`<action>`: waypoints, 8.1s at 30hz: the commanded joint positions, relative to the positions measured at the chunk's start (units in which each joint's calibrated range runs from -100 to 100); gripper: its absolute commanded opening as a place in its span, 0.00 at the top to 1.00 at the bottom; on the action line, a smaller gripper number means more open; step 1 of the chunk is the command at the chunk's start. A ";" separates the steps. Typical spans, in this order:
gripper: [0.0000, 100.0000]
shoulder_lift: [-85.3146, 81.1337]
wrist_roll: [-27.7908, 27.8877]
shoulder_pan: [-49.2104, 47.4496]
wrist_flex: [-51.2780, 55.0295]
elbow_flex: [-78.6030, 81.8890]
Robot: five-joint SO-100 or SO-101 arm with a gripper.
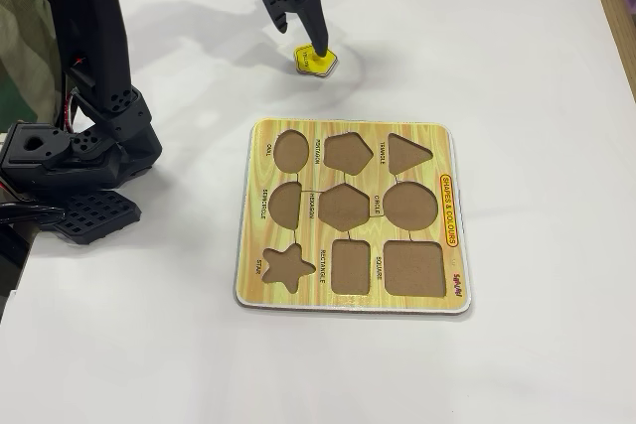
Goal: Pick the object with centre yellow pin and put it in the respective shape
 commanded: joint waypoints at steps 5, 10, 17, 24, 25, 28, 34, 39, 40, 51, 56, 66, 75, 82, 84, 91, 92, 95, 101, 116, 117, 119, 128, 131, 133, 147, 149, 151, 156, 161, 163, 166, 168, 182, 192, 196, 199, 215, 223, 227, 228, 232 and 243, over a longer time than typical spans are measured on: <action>0.72 2.58 -0.20 1.06 -0.65 -5.94; 0.72 4.09 0.17 2.53 -0.74 -5.94; 0.72 6.68 -0.20 2.72 -0.74 -5.94; 0.72 7.60 -0.04 3.99 -0.74 -6.83; 0.72 7.60 -0.04 3.99 -0.74 -7.10; 0.72 7.69 -0.04 3.99 -0.82 -7.73; 0.72 7.60 0.17 3.99 -0.82 -7.82; 0.72 7.60 -0.15 3.99 -0.82 -7.91; 0.72 7.60 -0.15 3.89 -0.82 -8.00; 0.72 7.60 0.48 3.99 -4.45 -8.36; 0.72 7.69 0.48 3.99 -4.63 -8.36; 0.72 10.95 -0.10 3.89 -3.85 -8.90; 0.84 10.95 0.43 3.89 -4.37 -9.08; 0.83 10.78 0.48 3.89 -4.63 -9.08; 0.83 10.78 0.48 3.89 -4.63 -9.08; 0.84 9.11 0.27 3.89 -3.76 -8.00; 0.84 8.77 0.43 3.99 -3.76 -7.91; 0.84 8.27 0.48 5.16 -3.76 -7.19; 0.84 8.19 0.48 5.26 -3.76 -7.10; 0.89 8.19 -0.04 5.36 -3.68 -7.10; 0.89 8.19 -0.04 5.36 -3.68 -7.10; 0.89 8.19 -0.04 5.36 -3.68 -7.10; 0.89 8.27 0.53 7.12 -0.48 -7.01; 0.89 8.27 0.48 7.12 -0.48 -7.01; 0.89 8.44 0.48 7.12 -0.48 -6.92; 0.90 8.69 0.32 7.21 -0.39 -3.51; 0.90 8.36 0.32 7.21 -0.39 -2.16; 0.90 8.36 0.38 7.21 -0.39 -2.16; 0.92 8.36 0.48 7.21 -0.48 -2.16; 0.99 8.44 0.53 7.21 -0.48 -2.16; 0.99 8.44 0.53 7.21 -0.48 -2.16; 0.99 8.36 0.53 7.21 -0.48 -2.16; 0.99 8.19 0.53 7.21 -0.48 -2.16; 0.98 -1.77 0.58 12.59 -0.56 -0.99; 0.98 -10.89 3.93 21.96 -0.65 7.55; 0.98 -13.48 6.13 26.84 -0.56 9.62; 0.98 -14.99 8.17 30.36 -0.56 10.52; 0.98 -14.57 19.67 45.79 -1.43 10.43; 0.98 -10.64 19.15 47.06 -1.60 9.62; 0.98 -10.22 18.94 46.18 -3.42 9.89; 0.98 -10.14 18.94 46.08 -4.45 10.25; 0.98 -10.14 18.89 44.03 -5.06 9.98; 0.98 -9.55 16.07 41.39 -5.06 10.34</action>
